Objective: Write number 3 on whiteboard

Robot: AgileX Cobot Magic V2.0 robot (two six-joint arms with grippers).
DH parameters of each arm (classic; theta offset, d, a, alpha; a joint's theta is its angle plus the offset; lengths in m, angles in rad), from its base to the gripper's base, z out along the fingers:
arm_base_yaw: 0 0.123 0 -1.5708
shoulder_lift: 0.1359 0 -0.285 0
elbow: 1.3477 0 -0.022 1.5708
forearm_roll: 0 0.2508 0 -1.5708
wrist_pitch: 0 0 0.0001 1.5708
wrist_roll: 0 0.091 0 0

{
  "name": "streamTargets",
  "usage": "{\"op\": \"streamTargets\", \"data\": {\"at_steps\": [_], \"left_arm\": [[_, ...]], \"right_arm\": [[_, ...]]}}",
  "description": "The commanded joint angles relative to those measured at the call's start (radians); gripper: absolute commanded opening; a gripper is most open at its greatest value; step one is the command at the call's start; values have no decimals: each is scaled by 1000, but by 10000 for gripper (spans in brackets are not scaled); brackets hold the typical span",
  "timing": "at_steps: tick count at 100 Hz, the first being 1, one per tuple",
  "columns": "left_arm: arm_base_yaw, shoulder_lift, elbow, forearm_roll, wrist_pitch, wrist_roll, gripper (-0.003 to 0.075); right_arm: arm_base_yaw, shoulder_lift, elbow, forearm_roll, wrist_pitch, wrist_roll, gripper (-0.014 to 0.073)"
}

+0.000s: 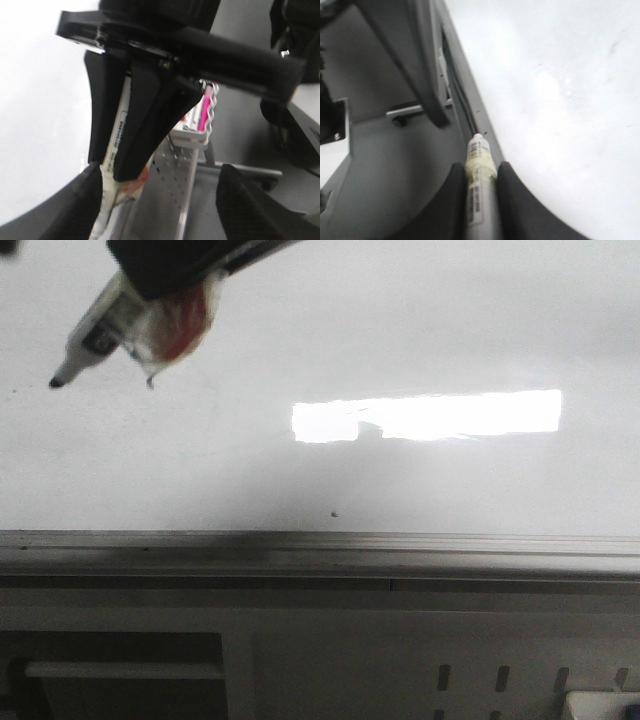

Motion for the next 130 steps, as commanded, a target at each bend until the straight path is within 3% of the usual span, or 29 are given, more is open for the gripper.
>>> {"op": "streamTargets", "data": {"at_steps": [1, 15, 30, 46, 92, 130], "left_arm": [[31, -98, -36, -18, -47, -78, 466], [110, -274, -34, 162, -46, -278, 374], [193, -435, -7, 410, 19, -550, 188], [242, -552, 37, 443, 77, -604, -18], [243, -578, 56, 437, 86, -604, -20], [243, -578, 56, 437, 86, -604, -20]], "right_arm": [[-36, -19, -31, 23, -142, 0, -60], [-110, -19, -31, 23, -183, 0, -60], [-180, -19, -12, 23, -157, 0, -60], [-212, -17, 17, 23, -164, 0, -60], [-243, 35, 19, 23, -228, 0, -60], [-356, 31, 23, 20, -129, 0, -60]]}}
